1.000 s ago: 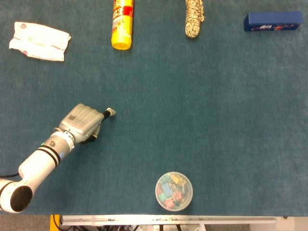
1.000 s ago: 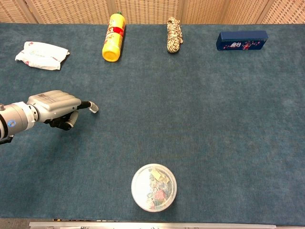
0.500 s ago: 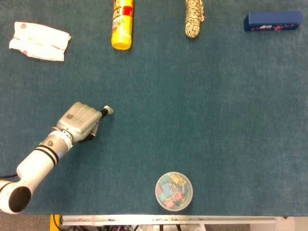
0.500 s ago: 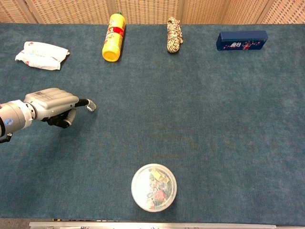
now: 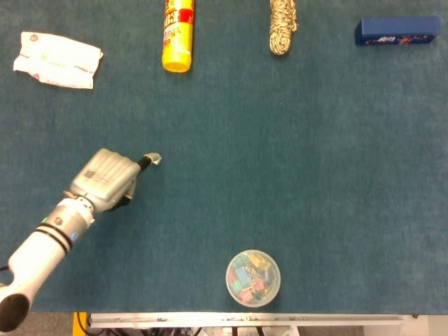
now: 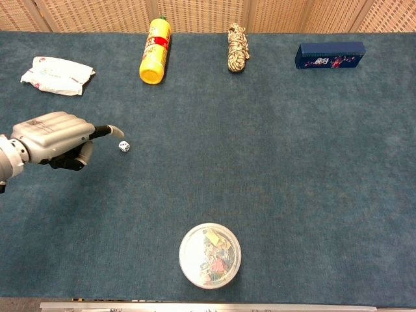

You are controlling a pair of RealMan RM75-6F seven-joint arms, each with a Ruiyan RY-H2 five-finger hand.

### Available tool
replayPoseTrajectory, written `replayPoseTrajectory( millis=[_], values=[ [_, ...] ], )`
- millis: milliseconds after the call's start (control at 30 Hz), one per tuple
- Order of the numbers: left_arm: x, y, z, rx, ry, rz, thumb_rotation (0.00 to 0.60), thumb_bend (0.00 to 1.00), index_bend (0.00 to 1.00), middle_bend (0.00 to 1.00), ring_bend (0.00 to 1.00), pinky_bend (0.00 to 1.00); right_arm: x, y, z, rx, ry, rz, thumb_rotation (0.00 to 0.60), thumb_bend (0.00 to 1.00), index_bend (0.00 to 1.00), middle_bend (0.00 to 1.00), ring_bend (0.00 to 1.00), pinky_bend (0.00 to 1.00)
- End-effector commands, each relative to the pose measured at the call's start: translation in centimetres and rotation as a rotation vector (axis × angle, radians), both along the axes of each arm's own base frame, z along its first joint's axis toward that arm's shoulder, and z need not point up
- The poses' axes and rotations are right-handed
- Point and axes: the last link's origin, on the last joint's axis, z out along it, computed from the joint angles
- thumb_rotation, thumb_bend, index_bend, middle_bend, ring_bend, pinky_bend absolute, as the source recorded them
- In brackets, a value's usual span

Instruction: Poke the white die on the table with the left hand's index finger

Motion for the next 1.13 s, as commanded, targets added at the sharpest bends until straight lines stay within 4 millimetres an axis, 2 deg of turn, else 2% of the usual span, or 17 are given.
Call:
replayPoseTrajectory(
  millis=[33,100,167,200,267,333,400,533,667,933,1133],
  values=[
    [-1.2,-1.2,1.9,0.092,0.013,-0.021,0.6,0.96,0.1,0.72,0.56,0.8,0.0,0.0,-0.1,0.001,0.004,0.0,0.6,0.06,0.41,0.41,0.37,0.55],
    [-1.7,-1.6,2.8,0.148,0.022,-0.03,0.6,0.88,0.1,0.6,0.49,0.75,0.0,0.0,-0.2,0.005,0.01,-0.002,0.6,0.06,0.41,0.41,0.37,0.55],
    [-2.3,-2.0,3.6,0.199,0.028,-0.03,0.6,0.76,0.09,0.48,0.42,0.71,0.0,0.0,-0.3,0.009,0.018,-0.005,0.6,0.06,0.41,0.41,0.37,0.55],
    [-2.6,-2.2,3.9,0.219,0.034,-0.032,0.6,0.7,0.09,0.44,0.4,0.69,0.0,0.0,-0.4,0.011,0.021,-0.005,0.6,0.06,0.41,0.41,0.37,0.55],
    [-3.1,-2.5,4.7,0.267,0.039,-0.034,0.6,0.51,0.09,0.35,0.36,0.66,0.0,-0.1,-0.5,0.015,0.029,-0.007,0.6,0.06,0.41,0.41,0.37,0.55],
    [-3.6,-2.8,5.3,0.311,0.044,-0.039,0.6,0.36,0.08,0.28,0.32,0.62,0.0,-0.1,-0.6,0.019,0.036,-0.009,0.6,0.06,0.41,0.41,0.37,0.55],
    [-4.2,-3.0,5.9,0.36,0.044,-0.038,0.6,0.28,0.08,0.23,0.29,0.59,0.0,-0.2,-0.8,0.026,0.042,-0.011,0.6,0.06,0.41,0.41,0.37,0.55],
    [-5.4,-3.5,7.1,0.446,0.054,-0.031,0.6,0.25,0.08,0.18,0.26,0.53,0.0,-0.2,-0.9,0.033,0.051,-0.014,0.6,0.06,0.41,0.41,0.37,0.55],
    [-6.8,-4.2,8.0,0.509,0.054,-0.022,0.6,0.25,0.08,0.17,0.24,0.48,0.0,-0.3,-1.0,0.036,0.059,-0.018,0.6,0.06,0.41,0.41,0.37,0.55],
    [-9.8,-5.5,9.6,0.545,-0.03,0.051,0.6,0.25,0.08,0.2,0.23,0.47,-0.6,-0.7,-1.3,0.043,0.071,-0.053,0.6,0.06,0.41,0.41,0.37,0.55],
    [-10.3,-5.6,9.9,0.517,-0.093,0.039,0.6,0.25,0.1,0.23,0.24,0.47,-0.9,-1.2,-1.8,0.065,0.089,-0.078,0.6,0.06,0.41,0.41,0.37,0.55]
  ],
)
